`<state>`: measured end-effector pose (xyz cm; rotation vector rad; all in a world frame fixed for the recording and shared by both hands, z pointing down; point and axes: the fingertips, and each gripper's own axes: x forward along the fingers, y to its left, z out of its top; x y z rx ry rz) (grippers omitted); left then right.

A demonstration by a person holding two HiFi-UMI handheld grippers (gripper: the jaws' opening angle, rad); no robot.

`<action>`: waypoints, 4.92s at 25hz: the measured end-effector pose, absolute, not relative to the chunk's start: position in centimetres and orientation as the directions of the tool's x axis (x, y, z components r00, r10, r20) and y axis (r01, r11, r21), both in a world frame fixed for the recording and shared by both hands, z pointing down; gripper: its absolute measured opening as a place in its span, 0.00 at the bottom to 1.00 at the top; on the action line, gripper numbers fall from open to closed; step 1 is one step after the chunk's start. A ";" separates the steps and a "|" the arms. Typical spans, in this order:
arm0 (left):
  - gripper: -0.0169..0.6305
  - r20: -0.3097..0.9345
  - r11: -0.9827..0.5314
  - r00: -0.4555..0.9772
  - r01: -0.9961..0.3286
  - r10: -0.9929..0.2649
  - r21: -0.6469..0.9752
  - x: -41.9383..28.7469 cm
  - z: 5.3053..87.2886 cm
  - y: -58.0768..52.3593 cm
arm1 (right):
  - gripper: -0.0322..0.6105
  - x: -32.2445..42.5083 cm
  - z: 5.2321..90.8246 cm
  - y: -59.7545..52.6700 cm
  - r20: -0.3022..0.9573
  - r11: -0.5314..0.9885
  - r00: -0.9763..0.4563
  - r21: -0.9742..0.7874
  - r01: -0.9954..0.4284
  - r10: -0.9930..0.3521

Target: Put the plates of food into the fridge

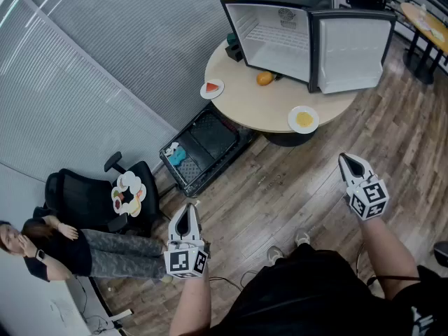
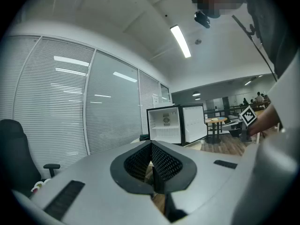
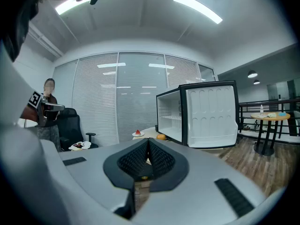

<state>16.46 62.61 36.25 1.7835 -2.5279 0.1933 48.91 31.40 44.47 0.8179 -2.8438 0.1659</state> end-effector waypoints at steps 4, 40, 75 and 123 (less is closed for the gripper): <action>0.04 0.088 0.338 -0.345 -0.937 -0.934 -0.084 16.6 35.3 61.0 | 0.06 48.6 43.8 30.0 0.187 0.849 -0.841 -0.057 -0.525 -0.508; 0.04 0.079 0.138 -0.139 -0.990 -0.987 -0.018 1.9 36.2 36.0 | 0.06 41.1 51.2 15.0 0.340 0.667 -0.683 -0.182 -0.723 -0.647; 0.04 0.081 -0.286 0.280 -0.955 -0.956 -0.078 -13.5 35.5 12.4 | 0.08 35.6 62.5 11.7 0.473 0.091 -0.254 -0.340 -0.936 -0.844; 0.04 0.103 -0.312 0.303 -0.946 -0.948 -0.087 -11.8 36.0 8.6 | 0.08 29.3 65.2 8.5 0.383 -0.064 -0.479 -0.828 -0.557 -0.790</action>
